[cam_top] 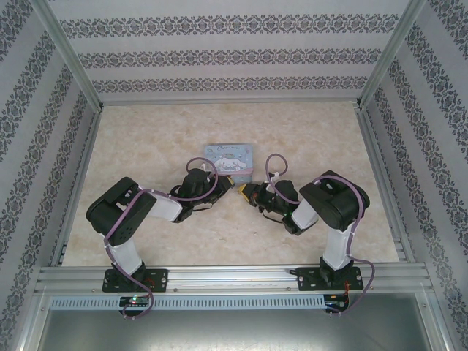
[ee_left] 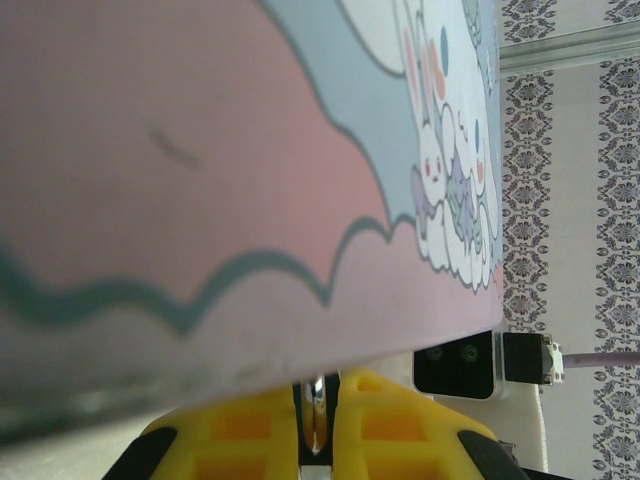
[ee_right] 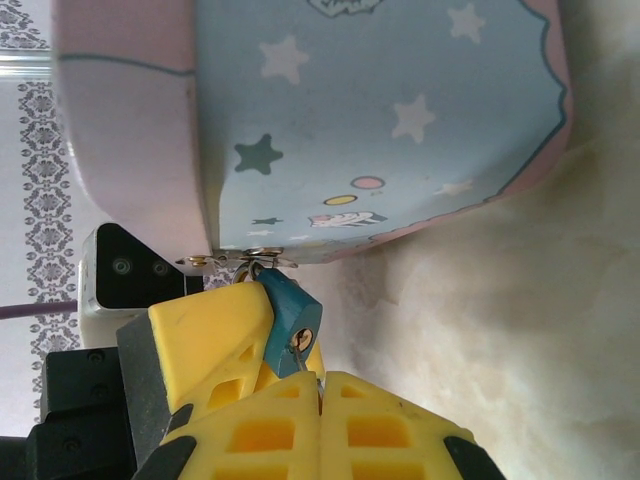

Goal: Unlock the padlock with the key

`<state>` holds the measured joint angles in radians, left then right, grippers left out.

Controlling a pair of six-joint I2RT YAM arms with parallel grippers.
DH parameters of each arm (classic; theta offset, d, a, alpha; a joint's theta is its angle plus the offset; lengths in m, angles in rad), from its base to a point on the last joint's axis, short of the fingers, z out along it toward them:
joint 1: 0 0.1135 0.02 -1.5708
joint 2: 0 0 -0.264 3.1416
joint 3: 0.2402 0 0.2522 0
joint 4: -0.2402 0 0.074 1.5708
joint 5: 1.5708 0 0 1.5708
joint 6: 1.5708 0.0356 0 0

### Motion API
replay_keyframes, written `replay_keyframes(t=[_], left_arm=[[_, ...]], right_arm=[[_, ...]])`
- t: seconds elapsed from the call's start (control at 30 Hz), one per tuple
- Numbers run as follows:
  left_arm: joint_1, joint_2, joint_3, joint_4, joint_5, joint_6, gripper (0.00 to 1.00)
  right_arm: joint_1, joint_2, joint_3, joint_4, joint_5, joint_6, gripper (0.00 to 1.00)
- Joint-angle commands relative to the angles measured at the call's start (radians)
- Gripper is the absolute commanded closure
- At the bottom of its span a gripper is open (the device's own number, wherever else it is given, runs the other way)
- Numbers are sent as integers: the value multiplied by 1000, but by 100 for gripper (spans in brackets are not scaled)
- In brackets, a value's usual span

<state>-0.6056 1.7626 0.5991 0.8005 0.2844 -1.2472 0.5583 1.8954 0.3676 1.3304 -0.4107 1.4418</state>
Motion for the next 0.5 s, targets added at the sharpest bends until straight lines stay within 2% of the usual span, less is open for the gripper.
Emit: replay_keyframes(t=[0.0, 0.47], left_arm=[[9, -17, -2, 78, 18, -17, 100], [9, -4, -11, 141, 34, -66, 100]], right_arm=[[-11, 17, 22, 55, 11, 5, 100], [-14, 14, 48, 55, 19, 20, 100]])
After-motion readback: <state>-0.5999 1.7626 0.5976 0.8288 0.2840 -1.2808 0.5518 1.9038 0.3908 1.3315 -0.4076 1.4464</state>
